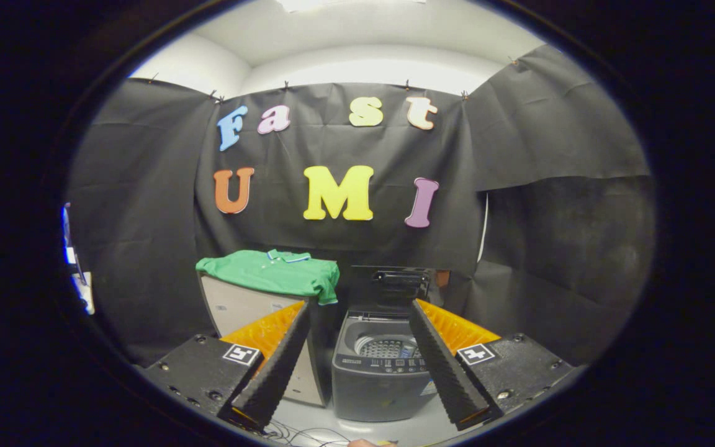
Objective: Put the clothes into the washing machine and then close the washing machine lid.
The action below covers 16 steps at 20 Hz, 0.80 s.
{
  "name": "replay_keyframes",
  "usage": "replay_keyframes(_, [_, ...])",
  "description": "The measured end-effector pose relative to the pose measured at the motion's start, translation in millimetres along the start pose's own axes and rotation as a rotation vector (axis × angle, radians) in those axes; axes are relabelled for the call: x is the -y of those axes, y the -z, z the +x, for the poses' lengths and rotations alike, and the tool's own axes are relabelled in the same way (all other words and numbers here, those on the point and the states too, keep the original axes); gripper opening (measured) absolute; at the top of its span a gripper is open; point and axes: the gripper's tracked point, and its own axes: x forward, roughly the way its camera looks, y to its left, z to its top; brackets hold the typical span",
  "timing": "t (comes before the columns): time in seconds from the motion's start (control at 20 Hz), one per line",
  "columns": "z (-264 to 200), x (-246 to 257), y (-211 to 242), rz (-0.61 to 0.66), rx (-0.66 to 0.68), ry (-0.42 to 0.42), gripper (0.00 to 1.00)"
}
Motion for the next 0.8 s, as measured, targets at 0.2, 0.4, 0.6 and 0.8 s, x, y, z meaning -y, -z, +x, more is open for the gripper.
replay_keyframes(0.2, [10,-19,-9,-0.008,0.006,-0.013,1.00])
replay_keyframes(0.4, [25,-43,-25,-0.008,0.018,-0.022,1.00])
replay_keyframes(0.6, [44,-73,-39,0.014,0.007,-0.039,1.00])
replay_keyframes(0.8, [75,-105,-48,0.060,-0.036,-0.041,1.00])
